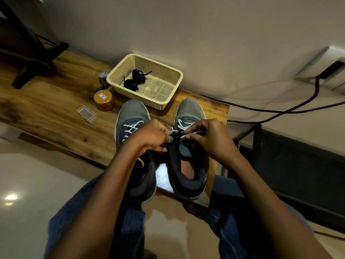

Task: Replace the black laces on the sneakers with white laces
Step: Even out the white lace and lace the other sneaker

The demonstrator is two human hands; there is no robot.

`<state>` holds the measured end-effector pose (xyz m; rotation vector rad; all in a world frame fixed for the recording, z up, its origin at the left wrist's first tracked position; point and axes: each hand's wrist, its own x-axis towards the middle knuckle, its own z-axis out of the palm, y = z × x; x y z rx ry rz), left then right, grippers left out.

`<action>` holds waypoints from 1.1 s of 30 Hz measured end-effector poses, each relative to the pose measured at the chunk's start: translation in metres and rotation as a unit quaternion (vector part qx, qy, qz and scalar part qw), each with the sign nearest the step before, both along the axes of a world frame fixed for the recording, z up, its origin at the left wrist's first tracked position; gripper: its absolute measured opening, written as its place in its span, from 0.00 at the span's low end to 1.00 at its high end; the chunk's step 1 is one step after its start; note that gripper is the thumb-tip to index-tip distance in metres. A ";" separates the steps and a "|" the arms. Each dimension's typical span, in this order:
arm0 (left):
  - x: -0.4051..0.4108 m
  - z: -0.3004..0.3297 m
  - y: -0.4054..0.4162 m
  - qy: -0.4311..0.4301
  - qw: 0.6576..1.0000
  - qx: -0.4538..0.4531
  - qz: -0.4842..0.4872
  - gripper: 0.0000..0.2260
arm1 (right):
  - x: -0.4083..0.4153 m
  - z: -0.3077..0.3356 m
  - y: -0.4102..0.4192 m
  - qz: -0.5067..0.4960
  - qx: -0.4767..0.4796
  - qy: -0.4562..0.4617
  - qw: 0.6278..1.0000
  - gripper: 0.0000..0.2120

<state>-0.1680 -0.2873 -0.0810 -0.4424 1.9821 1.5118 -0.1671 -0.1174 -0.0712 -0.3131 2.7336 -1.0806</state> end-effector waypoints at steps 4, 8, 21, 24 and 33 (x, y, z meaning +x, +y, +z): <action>0.000 0.000 0.001 -0.004 1.000 0.001 -0.002 0.07 | 0.002 -0.008 -0.009 0.002 0.014 0.029 0.999 0.01; 0.000 0.001 0.001 -0.005 1.000 0.006 0.002 0.05 | 0.003 -0.016 -0.016 0.025 0.048 0.063 0.997 0.03; 0.002 0.001 -0.001 0.020 0.999 0.037 0.022 0.06 | 0.013 -0.022 -0.021 -0.001 0.097 0.082 0.992 0.04; 0.002 0.001 -0.001 0.023 0.999 0.037 0.024 0.05 | 0.014 -0.022 -0.022 0.000 0.101 0.096 0.990 0.04; 0.004 -0.001 0.003 0.039 0.999 0.009 0.032 0.07 | 0.021 -0.023 -0.025 0.030 0.137 0.145 0.979 0.04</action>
